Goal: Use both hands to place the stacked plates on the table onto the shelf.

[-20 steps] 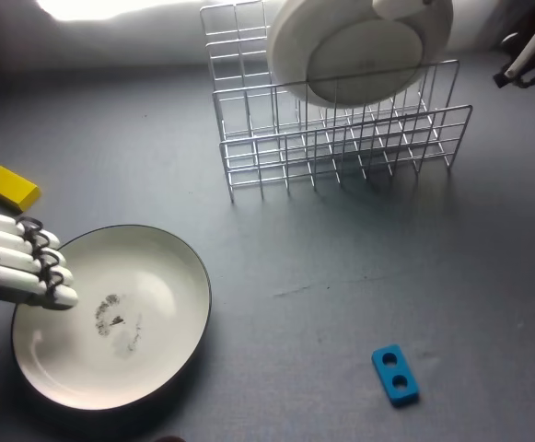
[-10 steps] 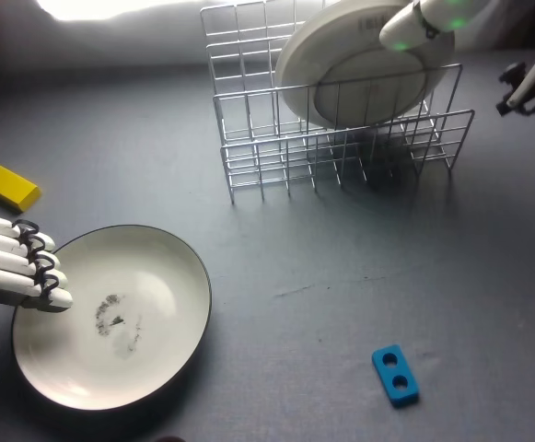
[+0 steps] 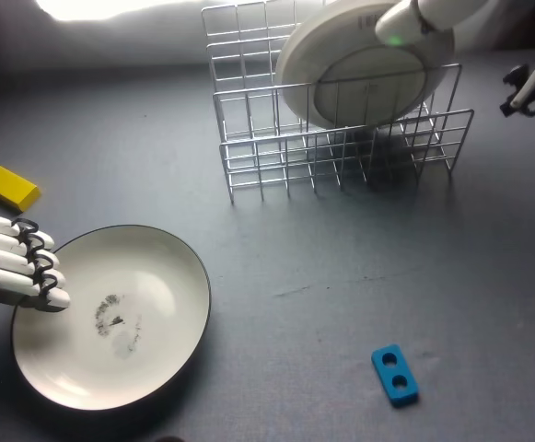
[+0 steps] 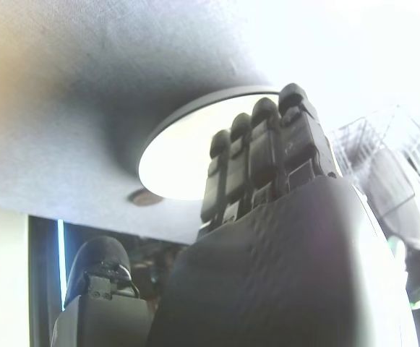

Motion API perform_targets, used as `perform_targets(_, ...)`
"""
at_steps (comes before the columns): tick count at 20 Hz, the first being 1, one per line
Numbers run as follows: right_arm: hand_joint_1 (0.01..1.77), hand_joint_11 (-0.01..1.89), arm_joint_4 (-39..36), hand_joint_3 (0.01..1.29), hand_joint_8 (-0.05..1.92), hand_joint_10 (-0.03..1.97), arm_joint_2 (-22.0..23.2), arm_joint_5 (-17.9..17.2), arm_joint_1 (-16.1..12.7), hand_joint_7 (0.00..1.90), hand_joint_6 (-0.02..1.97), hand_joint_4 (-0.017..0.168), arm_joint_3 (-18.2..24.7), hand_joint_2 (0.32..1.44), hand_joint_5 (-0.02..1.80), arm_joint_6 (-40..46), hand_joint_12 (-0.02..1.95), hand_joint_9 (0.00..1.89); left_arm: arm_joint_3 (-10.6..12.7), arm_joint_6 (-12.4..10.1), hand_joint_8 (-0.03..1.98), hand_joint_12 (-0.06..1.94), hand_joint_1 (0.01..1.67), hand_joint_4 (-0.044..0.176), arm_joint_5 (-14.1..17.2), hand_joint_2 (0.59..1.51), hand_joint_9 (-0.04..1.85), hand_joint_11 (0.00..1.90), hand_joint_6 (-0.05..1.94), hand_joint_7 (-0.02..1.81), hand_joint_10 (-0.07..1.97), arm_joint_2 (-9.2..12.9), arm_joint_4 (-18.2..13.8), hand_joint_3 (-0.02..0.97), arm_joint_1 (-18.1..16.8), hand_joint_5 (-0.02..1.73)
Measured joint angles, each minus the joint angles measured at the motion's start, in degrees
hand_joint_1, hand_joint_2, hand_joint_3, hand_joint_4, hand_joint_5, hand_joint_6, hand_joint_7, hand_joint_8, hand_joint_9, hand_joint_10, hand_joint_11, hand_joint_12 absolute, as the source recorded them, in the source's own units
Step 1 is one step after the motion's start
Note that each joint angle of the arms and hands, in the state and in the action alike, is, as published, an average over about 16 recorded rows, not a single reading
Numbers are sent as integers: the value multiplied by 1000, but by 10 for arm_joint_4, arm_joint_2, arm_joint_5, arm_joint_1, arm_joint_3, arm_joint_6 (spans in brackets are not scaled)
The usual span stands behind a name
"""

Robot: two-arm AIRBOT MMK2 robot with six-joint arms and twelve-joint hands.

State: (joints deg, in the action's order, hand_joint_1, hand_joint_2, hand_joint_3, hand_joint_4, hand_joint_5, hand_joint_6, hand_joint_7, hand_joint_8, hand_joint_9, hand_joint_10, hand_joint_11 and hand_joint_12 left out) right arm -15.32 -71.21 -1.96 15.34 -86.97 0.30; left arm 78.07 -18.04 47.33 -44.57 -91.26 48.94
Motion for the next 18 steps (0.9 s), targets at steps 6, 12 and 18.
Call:
perform_targets(6,1148,632,-11,11,40,23,8,-17,-23,1064,239,-4,3,1013,937,-11,1101,1090,0,3,18,16,22,0,-2,1080,70,24,19,122,4,-1,1,18,4,135)
perform_targets(12,976,496,-48,11,9,7,24,-55,-48,954,37,-2,43,1039,855,-77,1136,970,3,8,17,16,22,0,-6,1081,67,25,19,129,2,-3,3,17,9,145)
perform_targets(18,754,338,-89,12,9,6,44,-85,-50,805,32,-2,134,1061,712,-196,1157,806,11,14,17,16,22,1,-12,1078,51,24,18,120,-3,-7,9,17,14,144)
